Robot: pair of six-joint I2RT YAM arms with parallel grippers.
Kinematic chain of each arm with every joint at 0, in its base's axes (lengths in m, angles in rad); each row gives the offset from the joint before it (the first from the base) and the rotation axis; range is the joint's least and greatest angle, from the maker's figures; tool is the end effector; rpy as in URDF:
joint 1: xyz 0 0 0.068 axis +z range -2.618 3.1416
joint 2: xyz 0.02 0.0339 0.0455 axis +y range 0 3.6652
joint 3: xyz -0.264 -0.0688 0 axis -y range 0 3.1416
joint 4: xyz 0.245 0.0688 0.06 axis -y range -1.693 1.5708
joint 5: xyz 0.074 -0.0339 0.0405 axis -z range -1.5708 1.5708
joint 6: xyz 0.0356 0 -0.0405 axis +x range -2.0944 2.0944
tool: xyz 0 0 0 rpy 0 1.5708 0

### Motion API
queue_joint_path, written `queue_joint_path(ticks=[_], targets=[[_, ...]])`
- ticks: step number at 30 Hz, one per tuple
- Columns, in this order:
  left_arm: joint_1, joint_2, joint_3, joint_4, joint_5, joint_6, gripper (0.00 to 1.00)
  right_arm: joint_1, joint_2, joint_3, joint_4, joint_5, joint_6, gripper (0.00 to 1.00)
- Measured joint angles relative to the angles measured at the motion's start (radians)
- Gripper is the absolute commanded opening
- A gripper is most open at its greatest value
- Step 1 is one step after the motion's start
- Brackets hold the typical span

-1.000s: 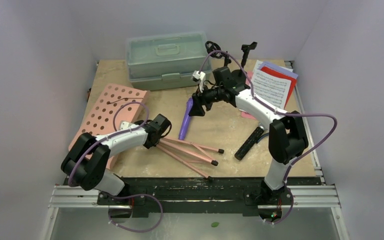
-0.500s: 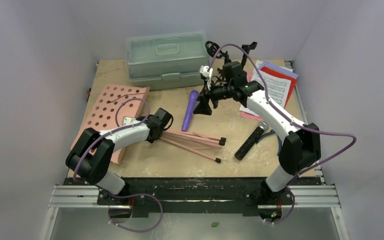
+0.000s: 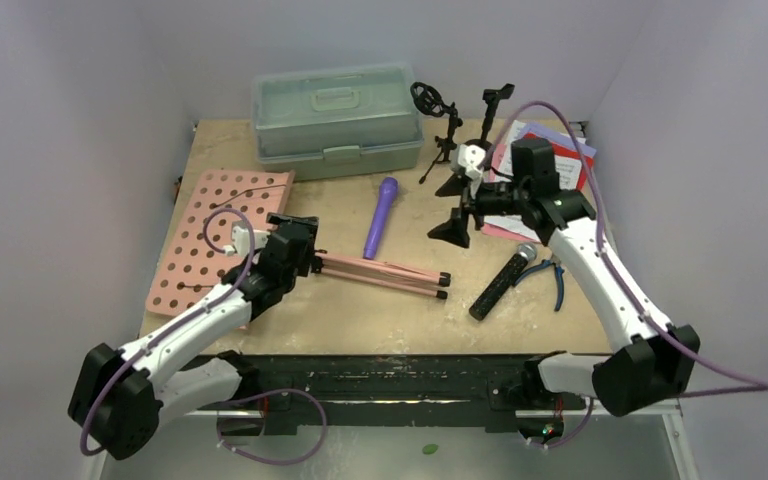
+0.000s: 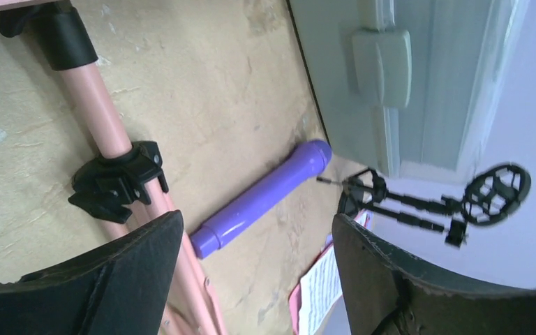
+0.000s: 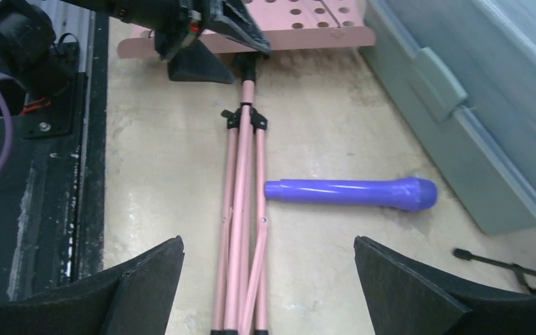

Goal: Pack up the instrument practice props
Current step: Place the music stand at the center of the board, then reset both arms

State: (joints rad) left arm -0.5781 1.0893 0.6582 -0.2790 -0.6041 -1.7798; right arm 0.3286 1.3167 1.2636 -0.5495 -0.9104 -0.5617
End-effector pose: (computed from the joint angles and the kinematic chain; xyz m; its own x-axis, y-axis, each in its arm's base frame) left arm 0.1984 -0.1053 0.2323 0.0262 -0.9784 -0.2049 -0.5526 0.1566 -0.8186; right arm 0.2564 0.1171 0.3616 -0.0206 -0.3522 -0.9357 -0.9745 0.2163 -0.0600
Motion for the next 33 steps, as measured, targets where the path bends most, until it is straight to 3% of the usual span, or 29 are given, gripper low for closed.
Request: queue_joint_path(ticks=[2, 4, 14, 19, 23, 27, 33], targets=[[0.000, -0.069, -0.050, 0.053, 0.036, 0.087, 0.86, -0.051, -0.065, -0.048, 0.012, -0.024, -0.009, 0.99], [0.000, -0.145, -0.102, 0.129, 0.074, 0.199, 0.99, -0.106, -0.131, -0.089, 0.012, -0.048, -0.018, 0.99], [0.000, -0.430, -0.150, 0.465, 0.255, 0.893, 1.00, -0.354, -0.264, -0.089, 0.050, -0.075, 0.095, 0.99], [0.000, -0.330, 0.119, 0.373, 0.364, 1.209, 1.00, -0.413, -0.300, -0.043, 0.066, 0.065, 0.273, 0.99], [0.000, -0.255, 0.320, 0.269, 0.405, 1.374, 1.00, -0.436, -0.333, 0.029, 0.075, 0.220, 0.418, 0.99], [0.000, -0.239, 0.416, 0.178, 0.425, 1.461, 1.00, -0.449, -0.361, 0.117, 0.061, 0.301, 0.483, 0.99], [0.000, -0.235, 0.474, 0.113, 0.459, 1.494, 1.00, -0.467, -0.388, 0.238, -0.012, 0.290, 0.448, 0.99]])
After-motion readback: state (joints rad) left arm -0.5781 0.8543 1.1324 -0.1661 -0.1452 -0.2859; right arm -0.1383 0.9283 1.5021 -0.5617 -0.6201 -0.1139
